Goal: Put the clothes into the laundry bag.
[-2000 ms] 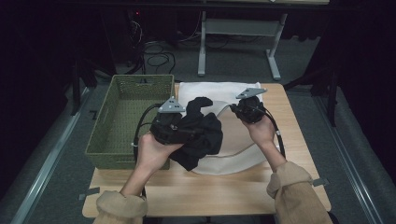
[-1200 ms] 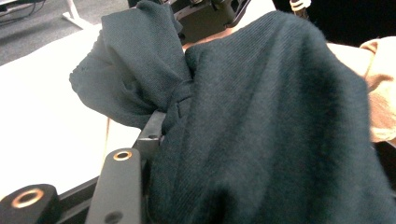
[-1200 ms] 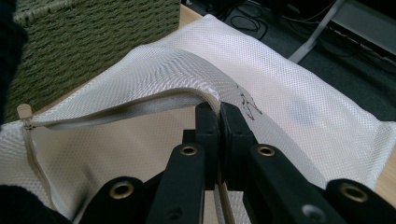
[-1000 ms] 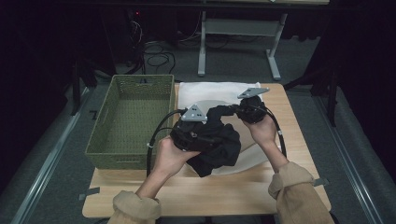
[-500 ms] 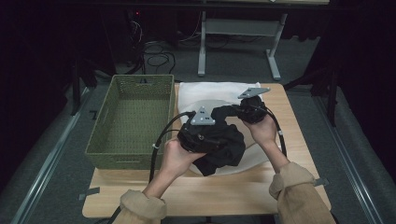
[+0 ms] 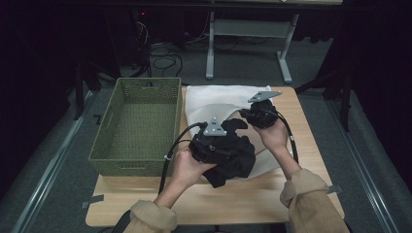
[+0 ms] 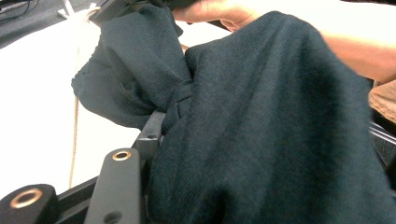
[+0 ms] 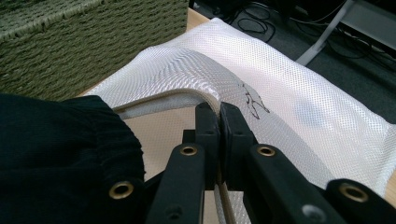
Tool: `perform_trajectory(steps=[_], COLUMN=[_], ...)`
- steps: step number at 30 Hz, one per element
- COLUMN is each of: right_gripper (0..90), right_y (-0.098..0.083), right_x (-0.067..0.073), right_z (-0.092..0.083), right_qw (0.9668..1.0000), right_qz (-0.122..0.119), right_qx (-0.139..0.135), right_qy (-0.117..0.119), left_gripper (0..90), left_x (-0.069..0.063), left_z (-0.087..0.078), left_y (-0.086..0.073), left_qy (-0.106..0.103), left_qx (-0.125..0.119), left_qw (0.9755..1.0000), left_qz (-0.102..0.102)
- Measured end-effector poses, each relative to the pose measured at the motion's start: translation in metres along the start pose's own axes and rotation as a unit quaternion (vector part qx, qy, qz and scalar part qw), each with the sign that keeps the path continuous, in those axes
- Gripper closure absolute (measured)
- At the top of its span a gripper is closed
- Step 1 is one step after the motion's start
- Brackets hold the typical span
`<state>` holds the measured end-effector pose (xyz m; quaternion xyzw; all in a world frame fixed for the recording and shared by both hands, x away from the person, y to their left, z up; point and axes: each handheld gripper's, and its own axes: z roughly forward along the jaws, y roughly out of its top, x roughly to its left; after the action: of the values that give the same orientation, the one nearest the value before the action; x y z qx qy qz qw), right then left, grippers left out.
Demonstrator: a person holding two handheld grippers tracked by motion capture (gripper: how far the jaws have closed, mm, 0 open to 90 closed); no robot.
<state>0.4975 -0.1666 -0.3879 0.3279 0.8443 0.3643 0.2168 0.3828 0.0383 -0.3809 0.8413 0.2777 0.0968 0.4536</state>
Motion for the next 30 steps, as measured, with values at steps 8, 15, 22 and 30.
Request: perform_trajectory(steps=[8, 15, 22, 30], right_gripper=[88.1, 88.1, 88.1, 88.1], right_y=[0.000, -0.001, 0.000, 0.000], right_x=[0.001, 0.001, 0.001, 0.001], right_z=[-0.002, -0.001, -0.001, -0.003], right_qw=[1.0000, 1.0000, 1.0000, 1.0000], right_qz=[0.000, -0.002, -0.002, -0.002], right_qx=[-0.004, 0.000, -0.001, -0.003], right_qy=[0.000, -0.002, 0.000, 0.001], left_gripper=[47.5, 47.5, 47.3, 47.2], left_x=[0.003, 0.004, 0.008, 0.009], left_z=[0.011, 0.017, 0.024, 0.033], left_y=[-0.005, -0.006, -0.006, -0.005], left_qy=[-0.002, -0.002, -0.001, 0.001], left_qx=[0.013, 0.021, 0.027, 0.035], left_qw=[0.9999, 0.9998, 0.9996, 0.9993], left_qz=[-0.006, -0.007, -0.013, -0.012])
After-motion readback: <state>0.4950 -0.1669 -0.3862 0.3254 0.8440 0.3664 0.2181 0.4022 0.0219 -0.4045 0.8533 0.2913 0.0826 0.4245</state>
